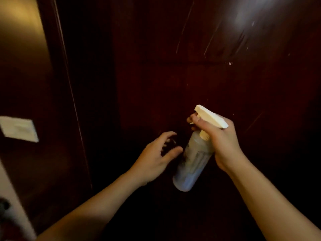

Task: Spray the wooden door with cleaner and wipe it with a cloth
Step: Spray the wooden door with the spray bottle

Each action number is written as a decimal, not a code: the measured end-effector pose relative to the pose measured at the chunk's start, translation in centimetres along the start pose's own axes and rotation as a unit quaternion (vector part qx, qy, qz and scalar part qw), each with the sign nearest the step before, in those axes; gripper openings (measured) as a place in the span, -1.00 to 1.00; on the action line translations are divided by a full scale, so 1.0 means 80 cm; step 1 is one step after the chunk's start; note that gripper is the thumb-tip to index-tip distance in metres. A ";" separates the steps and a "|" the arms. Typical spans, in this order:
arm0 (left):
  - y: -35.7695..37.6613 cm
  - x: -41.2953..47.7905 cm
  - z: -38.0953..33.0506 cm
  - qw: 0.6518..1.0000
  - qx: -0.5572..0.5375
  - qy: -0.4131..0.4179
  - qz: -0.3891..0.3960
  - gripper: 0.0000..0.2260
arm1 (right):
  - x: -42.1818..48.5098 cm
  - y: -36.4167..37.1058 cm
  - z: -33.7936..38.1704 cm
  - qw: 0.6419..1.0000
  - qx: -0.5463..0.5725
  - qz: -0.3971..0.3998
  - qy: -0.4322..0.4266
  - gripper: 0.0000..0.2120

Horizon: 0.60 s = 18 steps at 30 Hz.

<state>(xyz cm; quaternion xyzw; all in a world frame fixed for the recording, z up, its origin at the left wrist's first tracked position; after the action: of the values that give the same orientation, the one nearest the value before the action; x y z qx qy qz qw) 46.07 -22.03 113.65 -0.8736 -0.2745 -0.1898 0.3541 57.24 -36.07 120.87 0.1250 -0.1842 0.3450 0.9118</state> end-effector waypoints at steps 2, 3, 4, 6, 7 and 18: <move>-0.041 0.052 -0.009 0.998 0.034 0.020 -0.045 -0.47 | 0.031 -0.007 0.039 0.999 -0.027 -0.005 -0.042 -0.90; -0.061 0.075 -0.011 0.995 0.064 0.031 -0.068 -0.49 | 0.043 -0.009 0.055 0.997 -0.039 -0.009 -0.059 -0.89; -0.083 0.100 -0.014 0.990 0.097 0.049 -0.093 -0.51 | 0.058 -0.009 0.073 0.995 -0.057 -0.009 -0.080 -0.89; -0.123 0.145 -0.018 0.978 0.146 0.075 -0.131 -0.51 | 0.084 -0.001 0.109 0.986 -0.113 0.001 -0.119 -0.88; -0.142 0.165 -0.018 0.972 0.160 0.080 -0.152 -0.50 | 0.097 0.006 0.127 0.981 -0.142 0.006 -0.134 -0.85; -0.277 0.329 -0.038 0.937 0.147 0.176 -0.263 -0.52 | 0.233 0.086 0.281 0.937 -0.272 -0.015 -0.217 -0.76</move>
<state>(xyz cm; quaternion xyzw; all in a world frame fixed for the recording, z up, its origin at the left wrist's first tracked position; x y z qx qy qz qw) 52.51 -1.88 141.00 -0.6611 -0.4521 -0.3846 0.4589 59.91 -28.15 149.66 -0.0529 -0.4625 0.2328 0.8539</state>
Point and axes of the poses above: each hand's wrist, its own x-axis towards the middle knuckle, its own y-axis out of the palm, z = x × y, the point moved 8 cm from there along x, towards the middle knuckle, and after that the axes turned 6 degrees about y, right-handed, at the moved point
